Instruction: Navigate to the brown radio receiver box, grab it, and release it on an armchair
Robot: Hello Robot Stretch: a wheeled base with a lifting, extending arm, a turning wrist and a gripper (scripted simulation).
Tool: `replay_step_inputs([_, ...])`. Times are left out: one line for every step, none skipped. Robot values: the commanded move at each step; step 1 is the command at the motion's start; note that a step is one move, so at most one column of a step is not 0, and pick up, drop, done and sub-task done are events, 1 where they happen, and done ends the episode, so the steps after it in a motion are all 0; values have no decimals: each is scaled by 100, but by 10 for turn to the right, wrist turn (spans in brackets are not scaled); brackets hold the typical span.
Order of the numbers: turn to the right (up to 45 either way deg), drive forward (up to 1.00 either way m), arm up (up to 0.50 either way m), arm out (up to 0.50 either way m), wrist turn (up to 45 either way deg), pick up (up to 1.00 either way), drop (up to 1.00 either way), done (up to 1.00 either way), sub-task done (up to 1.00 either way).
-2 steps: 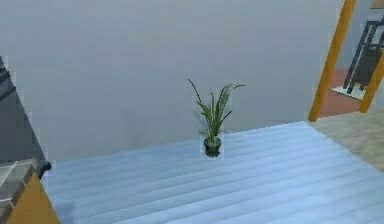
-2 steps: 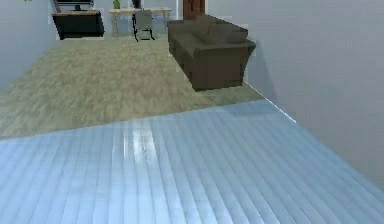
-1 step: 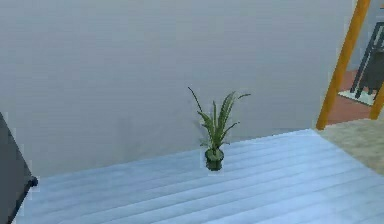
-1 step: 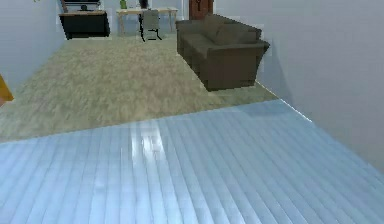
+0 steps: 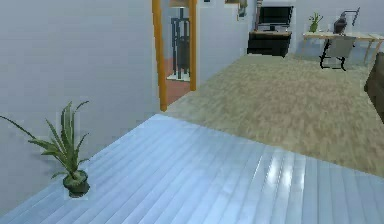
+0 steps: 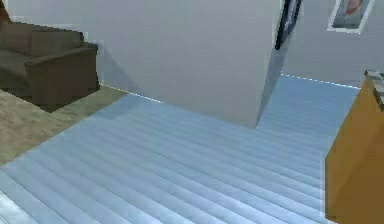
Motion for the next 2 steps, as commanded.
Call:
replay_step_inputs([270, 0, 0, 0, 0, 0, 0, 0, 0])
replay_step_inputs([0, 10, 0, 0, 0, 0, 0, 0, 0])
